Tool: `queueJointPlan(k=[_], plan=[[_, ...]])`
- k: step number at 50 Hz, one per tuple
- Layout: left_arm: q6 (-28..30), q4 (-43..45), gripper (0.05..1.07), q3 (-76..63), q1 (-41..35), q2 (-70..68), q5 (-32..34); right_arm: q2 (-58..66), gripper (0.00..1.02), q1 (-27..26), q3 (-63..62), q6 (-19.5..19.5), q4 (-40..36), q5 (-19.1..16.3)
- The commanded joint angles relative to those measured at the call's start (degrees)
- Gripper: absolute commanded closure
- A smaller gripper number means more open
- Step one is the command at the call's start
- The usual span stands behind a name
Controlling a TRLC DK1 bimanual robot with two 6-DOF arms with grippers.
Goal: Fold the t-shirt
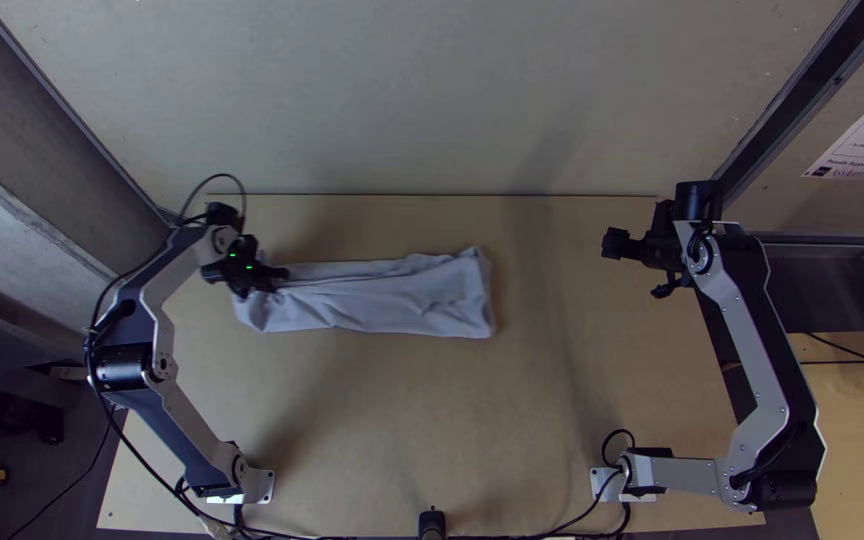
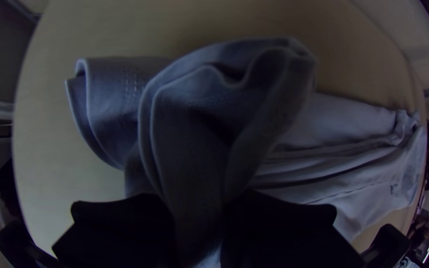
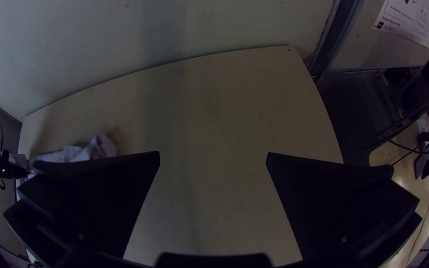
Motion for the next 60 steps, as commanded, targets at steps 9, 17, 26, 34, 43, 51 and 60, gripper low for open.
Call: queueJointPlan(k=[9, 17, 26, 34, 43, 51, 60], plan=[[15.1, -0.6, 1.05, 1.3, 11.3, -2.6, -7.1, -1.3, 0.04, 2.0, -2.7, 1.9, 2.1, -0.3], [21.8, -0.5, 1.05, 2.7, 13.9, -5.3, -11.8, -1.3, 0.04, 2.8, -2.7, 2.5, 2.3, -0.3], [22.8, 0.2, 1.05, 3.2, 9.8, -10.8, -17.2, -1.2, 0.04, 3.1, -3.4, 3.1, 2.6, -0.3], [22.1, -0.5, 1.05, 3.2, 1.2, -14.7, -23.3, -1.5, 0.04, 3.0, -3.9, 3.4, 2.6, -0.3], [19.3, -3.3, 1.05, 5.7, -7.1, -15.8, -27.0, -2.4, 0.04, 1.6, -4.7, 3.4, 2.6, -0.3], [14.9, -7.4, 1.05, 9.9, -14.3, -13.4, -29.6, -3.4, 0.04, 0.4, -5.4, 3.3, 2.6, -0.3], [7.3, -13.8, 1.05, 16.7, -22.8, -8.3, -31.5, -4.5, 0.04, -0.8, -6.8, 3.3, 2.6, -0.3]])
